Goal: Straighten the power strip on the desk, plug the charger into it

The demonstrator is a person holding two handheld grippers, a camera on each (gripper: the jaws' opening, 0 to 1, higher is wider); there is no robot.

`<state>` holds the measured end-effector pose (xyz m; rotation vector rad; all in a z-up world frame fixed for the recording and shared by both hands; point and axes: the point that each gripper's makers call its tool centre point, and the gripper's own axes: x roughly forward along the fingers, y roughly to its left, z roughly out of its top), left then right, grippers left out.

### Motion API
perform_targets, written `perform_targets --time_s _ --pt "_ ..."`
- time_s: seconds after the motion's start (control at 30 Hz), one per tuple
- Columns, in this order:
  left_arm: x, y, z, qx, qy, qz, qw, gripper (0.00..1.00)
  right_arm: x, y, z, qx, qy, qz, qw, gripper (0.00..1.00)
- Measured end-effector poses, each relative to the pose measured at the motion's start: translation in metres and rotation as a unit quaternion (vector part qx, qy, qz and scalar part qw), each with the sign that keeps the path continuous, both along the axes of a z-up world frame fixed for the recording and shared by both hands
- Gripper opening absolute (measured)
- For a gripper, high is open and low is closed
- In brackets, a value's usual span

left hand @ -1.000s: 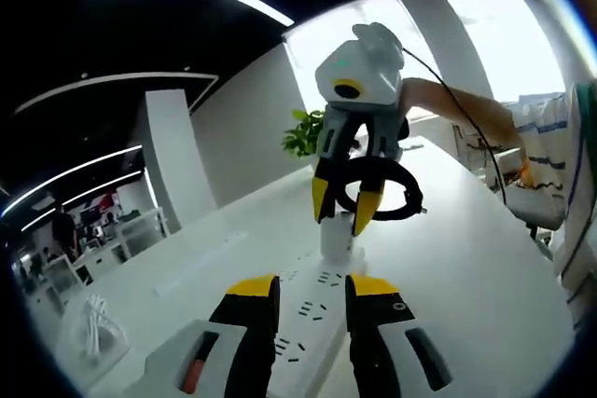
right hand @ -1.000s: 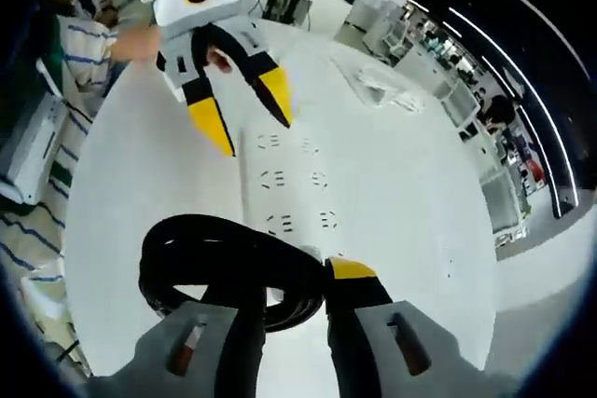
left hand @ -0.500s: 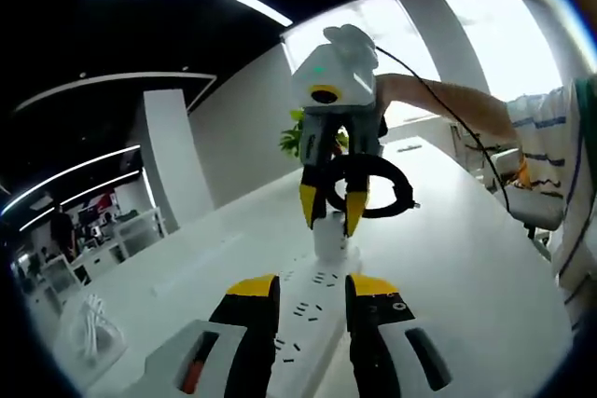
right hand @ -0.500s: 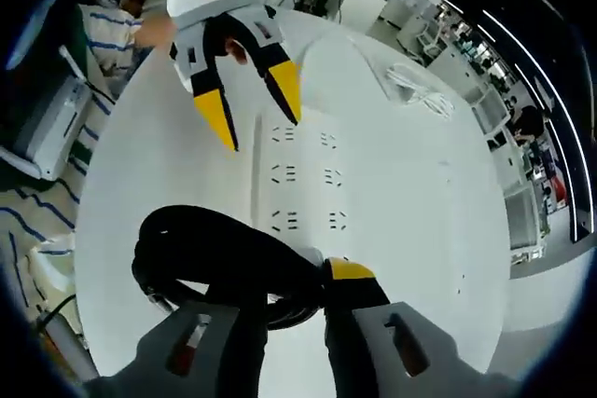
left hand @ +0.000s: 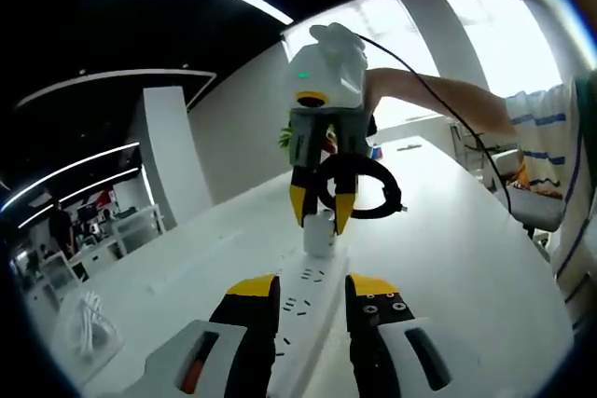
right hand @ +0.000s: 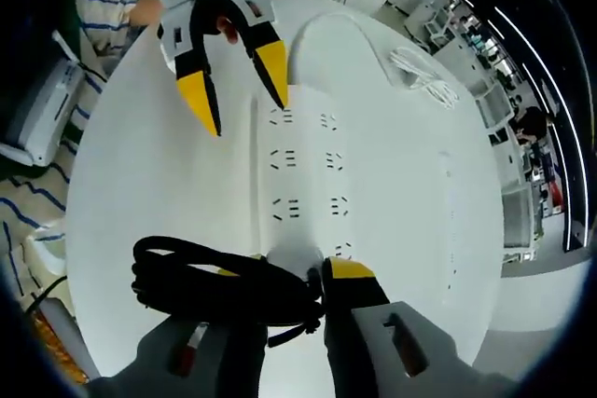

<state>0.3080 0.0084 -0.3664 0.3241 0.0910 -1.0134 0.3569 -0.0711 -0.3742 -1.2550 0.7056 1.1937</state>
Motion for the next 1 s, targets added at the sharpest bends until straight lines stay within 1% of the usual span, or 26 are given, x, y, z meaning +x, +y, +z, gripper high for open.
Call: perform_targets --time_s 0.03,0.07,0.1,0.13,0.2,0.27,0.37,0.47,0.57,0.67,0.87,1.0 --pt "0.0002 -0.0001 -0.0014 0.002 0.001 0.0 1.0 0.29 -0.0008 0.0036 -0.0012 -0.005 0.003 -0.002 1.0 0.21" --pt "0.0007 -0.0002 -0.0029 0.004 0.002 0.0 1.0 0.29 -0.0015 0.0011 -0.0026 -0.036 0.01 -0.007 0.9993 0.21" --pt "0.0015 -0.0003 -0.0043 0.006 0.003 0.001 1.0 0.29 -0.0012 0.0013 -0.0035 -0.052 0.017 -0.012 0.9984 0.21" --pt "0.0023 0.0001 -0.0053 0.008 0.004 0.002 1.0 0.29 -0.0004 0.0019 -0.004 -0.059 0.03 -0.021 0.9976 0.21" --pt "0.0021 0.0009 -0.0062 0.009 0.006 0.003 0.9999 0.29 0.0042 0.0031 -0.0038 -0.052 0.04 -0.02 0.9977 0.21" --pt "0.002 0.0022 -0.0057 0.01 0.005 0.004 0.9999 0.29 0.006 0.0039 -0.0044 -0.03 0.057 -0.024 0.9976 0.21" --pt "0.0021 0.0034 -0.0023 0.006 0.003 0.004 1.0 0.29 0.0071 0.0034 -0.0045 -0.015 0.072 -0.021 0.9971 0.21" --pt "0.0008 0.003 -0.0009 0.001 0.004 0.002 1.0 0.29 0.0073 0.0025 -0.0067 -0.011 0.081 -0.022 0.9964 0.21" --pt "-0.0008 0.003 -0.0018 0.005 0.002 0.002 1.0 0.29 0.0068 0.0017 -0.0067 -0.009 0.073 -0.023 0.9971 0.21" --pt "-0.0021 0.0015 -0.0007 0.003 0.002 0.0 1.0 0.29 0.0061 0.0014 -0.0081 -0.022 0.056 -0.025 0.9979 0.21" --pt "-0.0016 0.0022 0.0015 0.004 -0.002 0.002 1.0 0.28 0.0073 -0.0006 -0.0088 -0.041 0.048 -0.028 0.9976 0.22" --pt "0.0011 0.0045 0.0003 0.006 0.001 0.01 0.9999 0.28 0.0082 -0.0012 -0.0088 -0.039 0.041 -0.029 0.998 0.22"
